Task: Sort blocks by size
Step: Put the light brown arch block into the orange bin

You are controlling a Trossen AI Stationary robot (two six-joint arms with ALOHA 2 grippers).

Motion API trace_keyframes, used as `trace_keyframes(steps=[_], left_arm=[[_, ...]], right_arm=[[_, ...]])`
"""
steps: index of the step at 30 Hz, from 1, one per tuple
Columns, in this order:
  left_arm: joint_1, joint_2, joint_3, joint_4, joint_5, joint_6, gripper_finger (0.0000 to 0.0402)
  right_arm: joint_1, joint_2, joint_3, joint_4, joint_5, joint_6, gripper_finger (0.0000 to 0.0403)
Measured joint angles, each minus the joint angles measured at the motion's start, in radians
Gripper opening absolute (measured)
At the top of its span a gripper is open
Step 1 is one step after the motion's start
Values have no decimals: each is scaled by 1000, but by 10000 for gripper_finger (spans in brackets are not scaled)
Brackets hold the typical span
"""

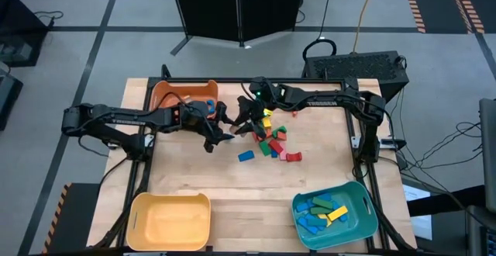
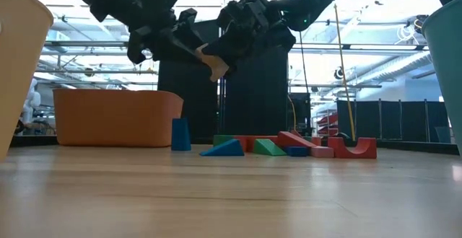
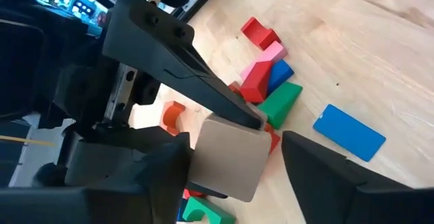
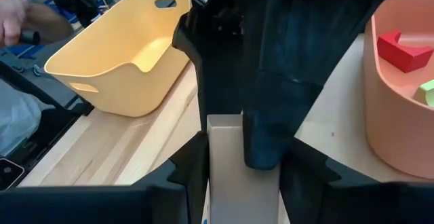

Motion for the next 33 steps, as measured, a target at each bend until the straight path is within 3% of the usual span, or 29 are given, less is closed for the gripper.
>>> trace_keyframes(steps=[9,15,23,33], left_arm=[[1,0,1,1,-3,-1,165],[1,0,1,0,-15,1,149],[1,0,0,-6,-187,-11,146],[4,-75,0,-60,-376,-70,146]], right_arm=[[1,0,0,-6,-5,2,134],[1,0,0,-7,5,24,141],[4,0,2,-1,164,77,187],[-65,0,2,-106,209,132,216]])
